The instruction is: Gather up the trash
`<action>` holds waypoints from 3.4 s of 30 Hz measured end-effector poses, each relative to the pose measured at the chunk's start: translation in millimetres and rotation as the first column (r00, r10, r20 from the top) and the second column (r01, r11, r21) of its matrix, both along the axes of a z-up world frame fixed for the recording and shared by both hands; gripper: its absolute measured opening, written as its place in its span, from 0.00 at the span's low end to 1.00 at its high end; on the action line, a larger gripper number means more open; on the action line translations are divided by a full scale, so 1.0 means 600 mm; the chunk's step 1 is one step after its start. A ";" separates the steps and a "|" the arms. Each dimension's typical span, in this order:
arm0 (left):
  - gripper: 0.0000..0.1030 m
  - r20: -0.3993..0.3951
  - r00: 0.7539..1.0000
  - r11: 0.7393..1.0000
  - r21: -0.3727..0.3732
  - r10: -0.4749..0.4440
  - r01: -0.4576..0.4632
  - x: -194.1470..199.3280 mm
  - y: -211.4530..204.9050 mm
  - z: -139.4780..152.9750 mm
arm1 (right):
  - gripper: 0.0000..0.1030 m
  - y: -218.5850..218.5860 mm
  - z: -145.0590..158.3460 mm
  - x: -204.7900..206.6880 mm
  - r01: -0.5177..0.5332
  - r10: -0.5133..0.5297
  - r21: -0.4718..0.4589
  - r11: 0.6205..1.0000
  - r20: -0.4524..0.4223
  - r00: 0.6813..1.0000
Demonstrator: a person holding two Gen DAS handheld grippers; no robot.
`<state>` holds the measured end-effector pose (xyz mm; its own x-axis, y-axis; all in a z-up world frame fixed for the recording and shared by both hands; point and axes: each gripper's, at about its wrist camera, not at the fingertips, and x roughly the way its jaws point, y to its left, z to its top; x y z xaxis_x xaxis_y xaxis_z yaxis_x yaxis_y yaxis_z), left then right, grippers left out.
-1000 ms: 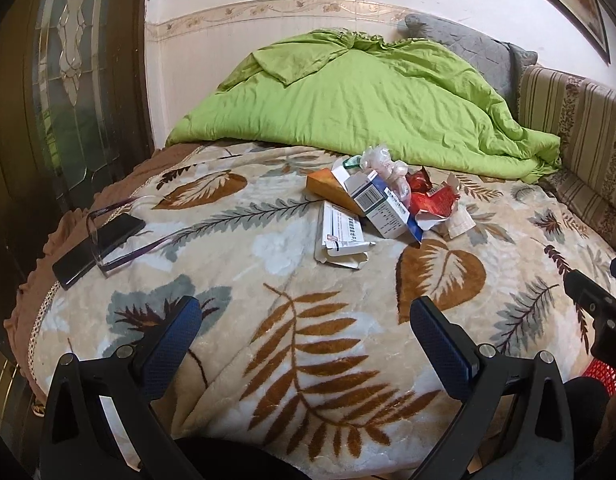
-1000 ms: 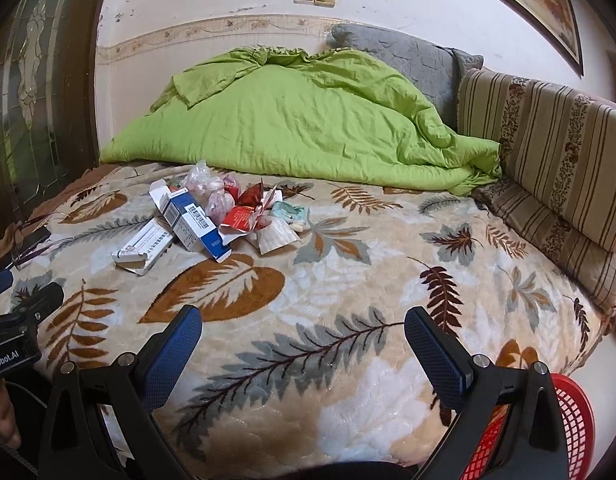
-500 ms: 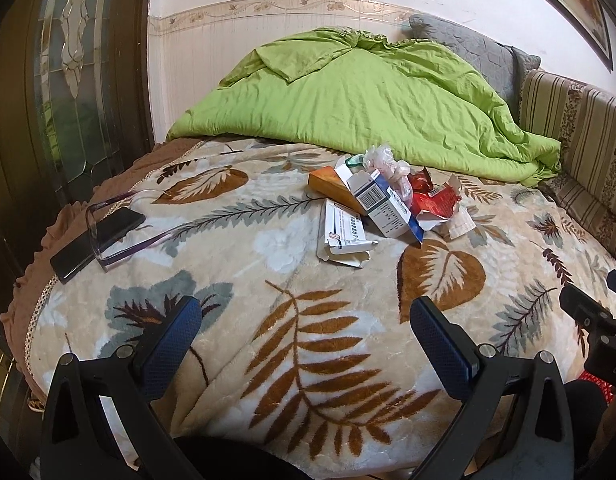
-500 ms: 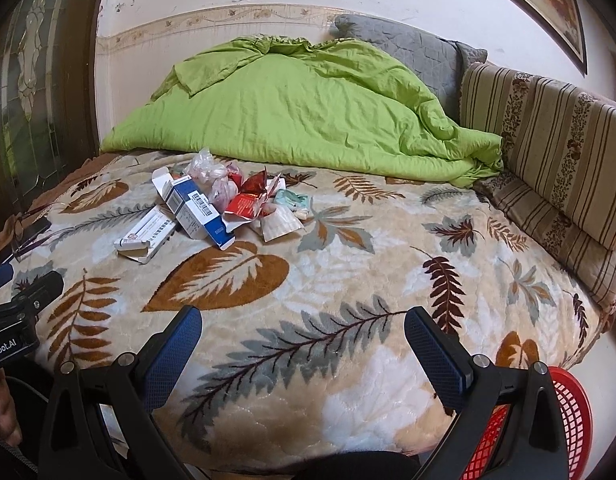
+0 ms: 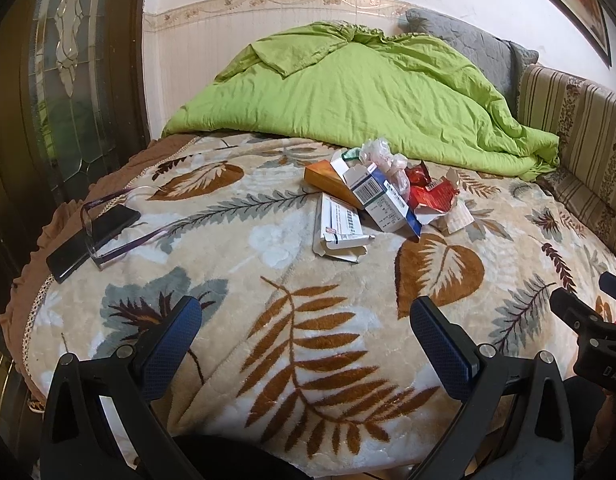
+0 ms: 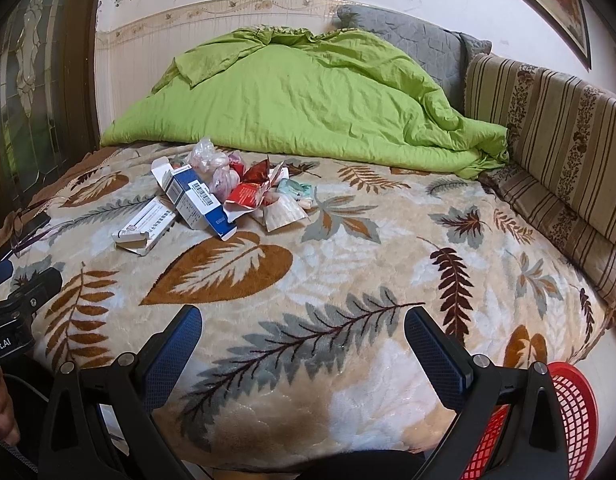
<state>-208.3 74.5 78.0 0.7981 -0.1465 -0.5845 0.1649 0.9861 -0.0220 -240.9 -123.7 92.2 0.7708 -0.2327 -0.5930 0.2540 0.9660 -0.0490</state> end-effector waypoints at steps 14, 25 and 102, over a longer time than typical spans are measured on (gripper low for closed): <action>0.77 -0.272 0.960 0.994 -0.099 -0.072 0.046 0.170 -0.037 -0.005 | 0.76 -0.056 -0.043 0.037 -0.029 0.040 0.213 0.977 -0.046 0.998; 0.53 -0.421 0.907 0.998 0.057 -0.009 0.037 0.334 -0.110 -0.083 | 0.76 -0.077 -0.045 0.032 -0.044 0.054 0.294 0.955 -0.024 0.998; 0.65 -0.202 0.728 0.755 -0.181 -0.655 0.630 -0.011 -0.375 0.046 | 0.58 -0.343 0.036 -0.202 0.231 -0.259 0.400 0.887 0.017 0.966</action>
